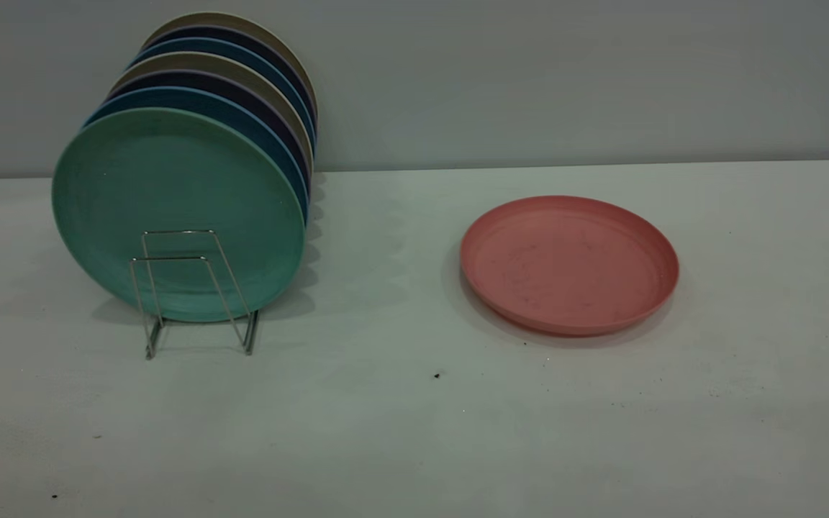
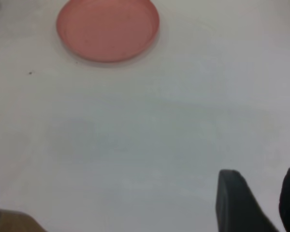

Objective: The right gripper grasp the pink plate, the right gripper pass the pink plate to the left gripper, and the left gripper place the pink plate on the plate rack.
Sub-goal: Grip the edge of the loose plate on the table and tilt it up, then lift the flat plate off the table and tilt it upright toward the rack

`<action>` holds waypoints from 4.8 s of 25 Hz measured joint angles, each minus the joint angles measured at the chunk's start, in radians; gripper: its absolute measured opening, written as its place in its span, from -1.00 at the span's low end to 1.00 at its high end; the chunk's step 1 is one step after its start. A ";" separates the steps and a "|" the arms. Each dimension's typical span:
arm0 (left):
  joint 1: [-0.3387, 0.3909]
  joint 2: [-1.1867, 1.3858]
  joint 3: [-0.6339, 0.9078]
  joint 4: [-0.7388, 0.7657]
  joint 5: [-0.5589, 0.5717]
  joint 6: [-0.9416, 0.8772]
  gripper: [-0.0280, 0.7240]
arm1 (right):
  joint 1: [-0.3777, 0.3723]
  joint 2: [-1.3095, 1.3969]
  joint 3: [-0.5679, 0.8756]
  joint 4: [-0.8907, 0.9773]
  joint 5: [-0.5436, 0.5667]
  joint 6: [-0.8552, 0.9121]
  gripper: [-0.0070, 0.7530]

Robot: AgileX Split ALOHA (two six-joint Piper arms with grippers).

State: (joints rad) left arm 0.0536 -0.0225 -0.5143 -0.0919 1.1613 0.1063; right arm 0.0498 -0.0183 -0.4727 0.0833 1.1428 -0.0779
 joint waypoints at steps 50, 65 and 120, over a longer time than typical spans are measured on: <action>0.000 0.430 -0.092 0.000 -0.268 -0.011 0.50 | 0.000 0.321 -0.090 0.081 -0.166 -0.076 -0.15; 0.000 1.267 -0.411 -0.286 -0.505 0.282 0.63 | 0.000 1.170 -0.197 0.596 -0.563 -0.508 0.29; -0.333 1.902 -0.701 -0.779 -0.643 0.421 0.63 | -0.102 2.549 -1.036 1.308 -0.012 -1.268 -0.94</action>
State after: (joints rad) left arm -0.2794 1.8792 -1.2151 -0.8705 0.5183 0.5270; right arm -0.0523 2.5303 -1.5082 1.3916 1.1310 -1.3459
